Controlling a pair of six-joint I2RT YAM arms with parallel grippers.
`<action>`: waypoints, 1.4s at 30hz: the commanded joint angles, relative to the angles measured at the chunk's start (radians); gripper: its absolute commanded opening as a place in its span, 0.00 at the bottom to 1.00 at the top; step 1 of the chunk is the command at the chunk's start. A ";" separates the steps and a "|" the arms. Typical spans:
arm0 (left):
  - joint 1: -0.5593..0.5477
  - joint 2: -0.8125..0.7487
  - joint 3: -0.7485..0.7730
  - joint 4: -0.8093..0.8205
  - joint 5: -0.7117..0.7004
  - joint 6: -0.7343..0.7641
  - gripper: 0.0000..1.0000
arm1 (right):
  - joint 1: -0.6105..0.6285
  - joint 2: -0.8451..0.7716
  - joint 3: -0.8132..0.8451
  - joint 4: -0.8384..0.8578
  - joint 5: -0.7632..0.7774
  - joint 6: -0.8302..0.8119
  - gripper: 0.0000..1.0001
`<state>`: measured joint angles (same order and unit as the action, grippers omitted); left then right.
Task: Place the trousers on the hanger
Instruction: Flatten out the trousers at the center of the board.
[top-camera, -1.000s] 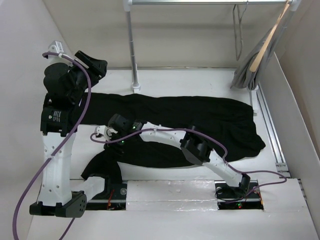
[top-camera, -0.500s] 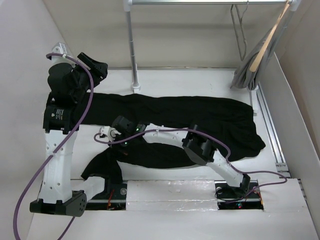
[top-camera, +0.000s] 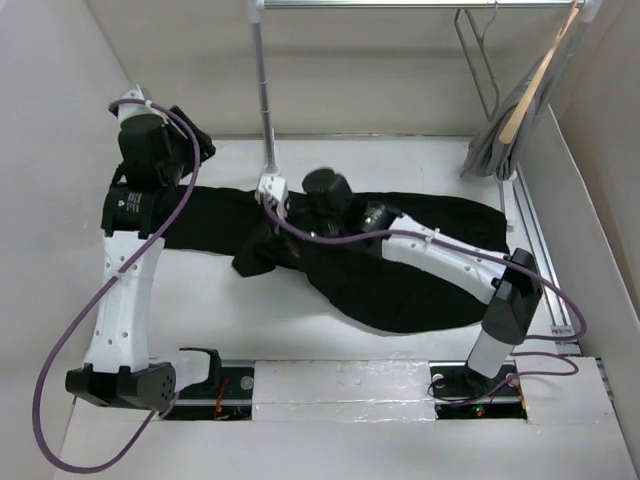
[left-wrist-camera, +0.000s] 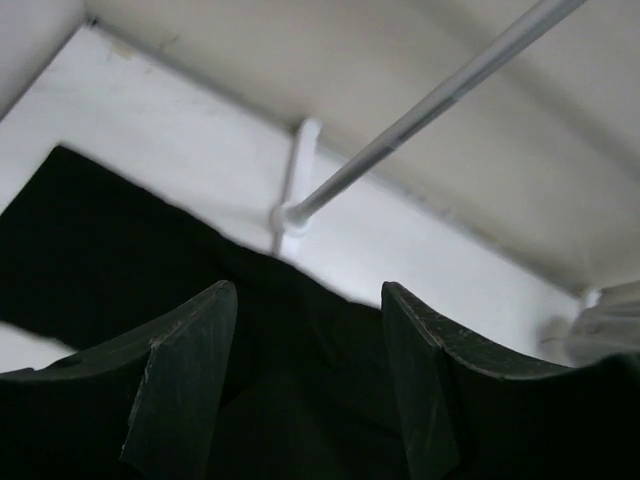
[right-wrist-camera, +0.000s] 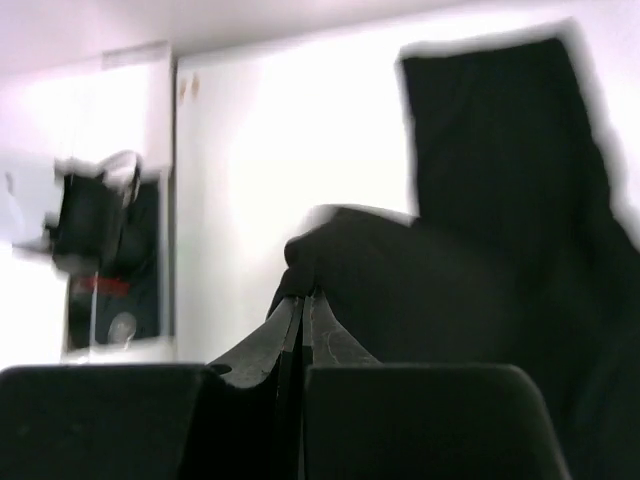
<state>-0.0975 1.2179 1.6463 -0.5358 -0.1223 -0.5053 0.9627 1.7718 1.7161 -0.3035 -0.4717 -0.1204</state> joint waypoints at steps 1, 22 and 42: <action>-0.002 -0.011 -0.133 -0.062 -0.016 0.039 0.56 | 0.045 -0.004 -0.268 -0.026 0.014 -0.006 0.00; 0.038 -0.025 -0.146 -0.107 -0.065 0.025 0.54 | 0.121 -0.149 0.024 -0.197 0.057 -0.119 0.00; -0.031 -0.030 -0.482 -0.058 0.171 0.057 0.51 | -0.087 -0.256 -0.645 -0.100 0.212 -0.111 0.67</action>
<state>-0.1089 1.2724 1.1992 -0.6044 -0.0494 -0.4561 0.8406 1.5894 1.0080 -0.3969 -0.3241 -0.2089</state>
